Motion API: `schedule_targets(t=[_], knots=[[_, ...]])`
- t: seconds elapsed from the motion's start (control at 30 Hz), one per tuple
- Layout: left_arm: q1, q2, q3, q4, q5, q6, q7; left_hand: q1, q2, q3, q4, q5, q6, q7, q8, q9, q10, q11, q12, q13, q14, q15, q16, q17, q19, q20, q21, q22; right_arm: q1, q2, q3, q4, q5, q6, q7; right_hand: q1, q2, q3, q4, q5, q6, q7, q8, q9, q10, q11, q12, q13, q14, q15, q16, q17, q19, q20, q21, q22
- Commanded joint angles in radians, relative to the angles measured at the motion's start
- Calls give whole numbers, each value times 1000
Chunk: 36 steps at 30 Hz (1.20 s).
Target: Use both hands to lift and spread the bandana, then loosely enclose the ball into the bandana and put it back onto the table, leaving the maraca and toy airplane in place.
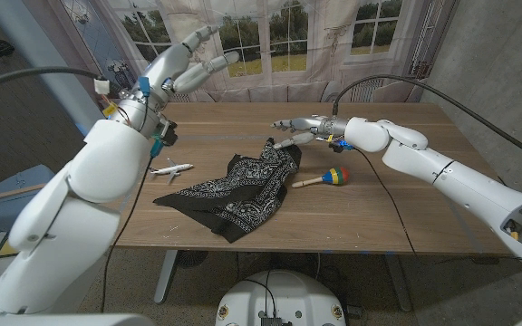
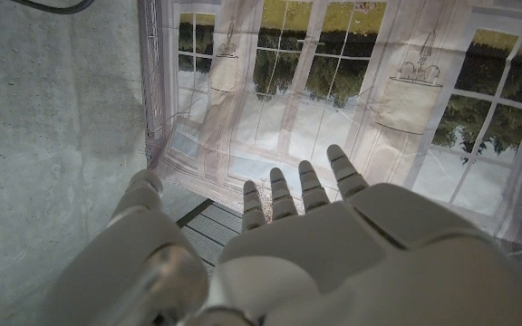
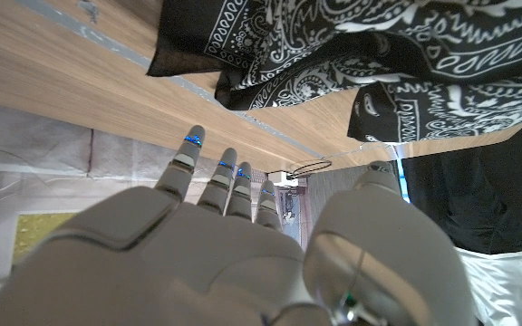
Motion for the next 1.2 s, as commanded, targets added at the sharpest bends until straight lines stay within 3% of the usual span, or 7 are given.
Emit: schedule_targets(t=[0.03, 0.27, 0.33, 0.73, 0.97, 1.2], knots=[[-1, 75, -22, -5, -189, 61, 79, -10, 2, -6, 0, 3, -10, -4, 4, 4, -6, 3, 3, 2, -9, 5, 0, 0, -7, 1, -5, 4, -16, -16, -5, -53, 48, 17, 107, -18, -7, -16, 4, 8, 7, -4, 11, 3, -9, 5, 3, 2, 13, 5, 10, -3, 18, -2, 3, 2], [-7, 99, -34, 8, -229, 61, 102, -12, 4, -6, 0, 4, -18, -2, 4, 4, -8, 2, 4, 2, -11, 5, 0, 0, -7, 1, -5, 5, -15, -13, -15, -63, 71, 22, 166, -38, -15, -30, 12, 13, 6, -4, 13, 3, -27, 9, 1, 0, -1, 13, 6, -9, 33, -2, 3, 2], [-3, 102, -43, 13, -245, 51, 104, -14, 5, -7, 0, 5, -33, -14, 1, 3, -12, 4, 4, 1, -12, 6, 1, 0, -7, 1, -5, 5, -14, -10, -18, -61, 84, 26, 184, -41, -17, -33, 13, 15, 0, -7, 11, 3, -30, 10, 1, 0, -5, 15, 5, -11, 35, -2, 2, 2], [9, 117, -57, 1, -265, 99, 160, -19, 6, -8, -1, 7, -51, -13, 4, 3, -26, 4, 3, -1, -16, 7, 2, -1, -4, 1, -5, 6, 7, 27, -39, -13, 209, 78, 294, -46, -24, -52, 16, 37, -109, 2, -5, 2, -102, 11, -4, -4, -48, 32, -2, -33, 47, -1, -17, -3], [22, 117, -78, 13, -294, 79, 170, -20, 8, -8, -2, 7, -52, -10, 7, 3, -27, 8, 5, -2, -18, 8, 2, -1, -5, 1, -5, 6, -2, 24, -49, -36, 169, 93, 276, -29, -21, -52, 8, 47, -146, -29, -2, 2, -125, 13, -2, -5, -60, 36, -2, -43, 63, -1, -21, -3], [20, 132, -83, 21, -313, 60, 172, -23, 8, -9, -2, 8, -52, -12, 9, 3, -27, 8, 6, -2, -18, 9, 2, -1, -6, 1, -6, 7, -51, 13, -53, -96, 13, 82, 161, 56, -1, -36, -32, 71, -198, -95, 9, 1, -233, -1, -6, -8, -147, 48, -12, -71, 91, -1, -42, -5]])
